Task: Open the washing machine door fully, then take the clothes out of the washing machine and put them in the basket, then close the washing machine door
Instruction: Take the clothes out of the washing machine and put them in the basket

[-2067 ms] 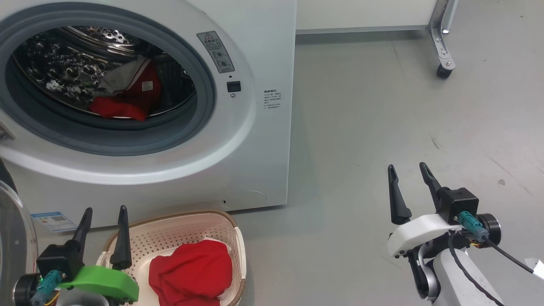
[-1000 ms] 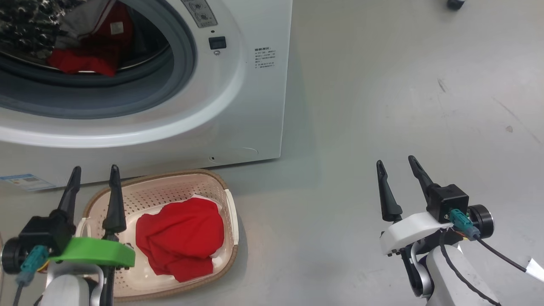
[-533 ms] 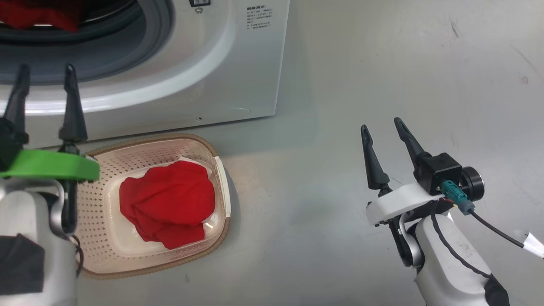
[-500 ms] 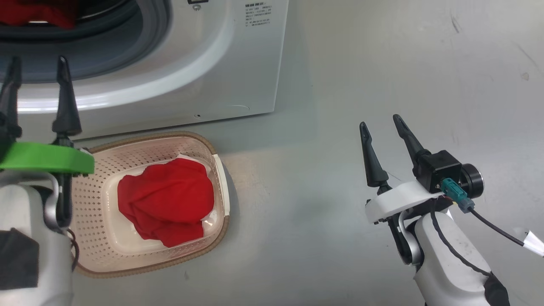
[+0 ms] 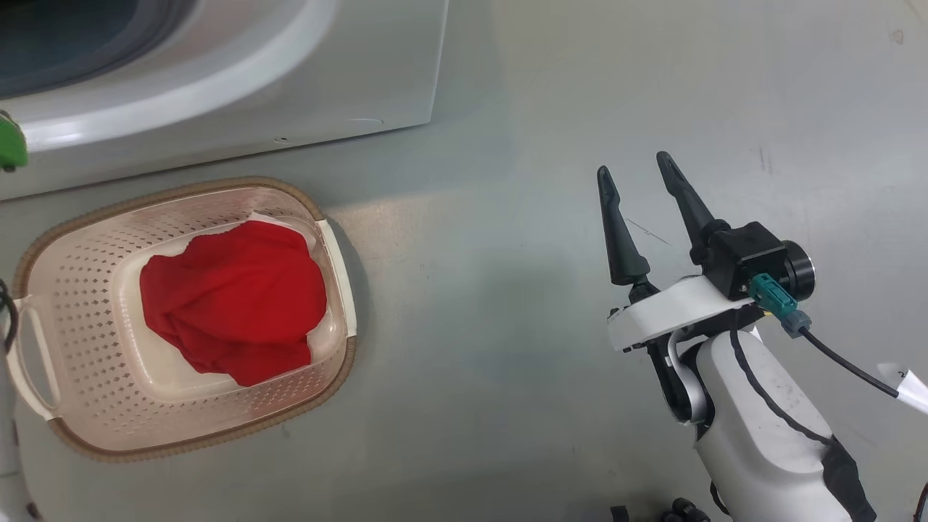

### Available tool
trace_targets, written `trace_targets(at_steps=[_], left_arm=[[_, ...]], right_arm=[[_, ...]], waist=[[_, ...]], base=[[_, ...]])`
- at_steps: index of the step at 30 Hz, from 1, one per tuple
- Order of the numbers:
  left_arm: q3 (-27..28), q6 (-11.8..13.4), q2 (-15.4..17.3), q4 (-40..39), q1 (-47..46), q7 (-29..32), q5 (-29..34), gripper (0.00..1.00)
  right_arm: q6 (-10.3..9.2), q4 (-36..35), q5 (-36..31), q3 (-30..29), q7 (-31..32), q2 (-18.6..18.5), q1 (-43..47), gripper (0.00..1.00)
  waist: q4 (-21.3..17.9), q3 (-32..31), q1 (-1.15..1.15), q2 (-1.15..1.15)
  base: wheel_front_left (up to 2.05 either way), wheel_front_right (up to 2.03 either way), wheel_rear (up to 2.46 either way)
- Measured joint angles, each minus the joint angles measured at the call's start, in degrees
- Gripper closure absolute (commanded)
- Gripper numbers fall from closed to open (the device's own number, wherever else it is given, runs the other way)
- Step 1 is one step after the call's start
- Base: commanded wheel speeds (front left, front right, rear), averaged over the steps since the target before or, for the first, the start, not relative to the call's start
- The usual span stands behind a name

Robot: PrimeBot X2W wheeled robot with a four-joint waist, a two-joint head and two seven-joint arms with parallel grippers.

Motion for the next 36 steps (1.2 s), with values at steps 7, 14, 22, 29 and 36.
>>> trace_targets(at_steps=[7,14,22,29,36], left_arm=[[0.3,0.5,2.8,2.6,-7.3,4.0,0.3,0.00],[0.5,2.1,6.1,4.5,-14.2,7.4,2.4,0.00],[1.9,3.8,9.4,10.1,-19.4,14.5,3.2,0.00],[1.4,4.4,9.2,12.8,-23.0,18.8,3.1,0.00],[0.7,4.5,9.2,14.9,-23.9,19.1,3.3,0.18]], right_arm=[[-0.56,-1.3,1.2,1.6,0.0,0.0,-1.7,0.00],[-0.64,-1.7,2.6,3.2,0.0,0.0,-2.3,0.00],[-1.10,-2.1,4.4,5.1,0.0,0.0,-4.4,0.00],[-1.53,-2.1,5.7,5.2,0.0,-0.1,-4.4,0.00],[-1.58,-2.0,6.8,5.2,0.0,0.0,-5.4,0.00]], waist=[[-1.5,4.1,0.00,0.00],[-2.7,7.3,0.00,0.00],[-4.9,10.4,0.00,0.00],[-6.2,12.3,0.00,0.00],[-6.5,13.0,0.00,0.00]], base=[[0.00,0.00,0.00],[0.00,0.00,0.00],[0.00,0.00,0.00],[0.00,0.00,0.00],[0.00,0.00,0.00]])
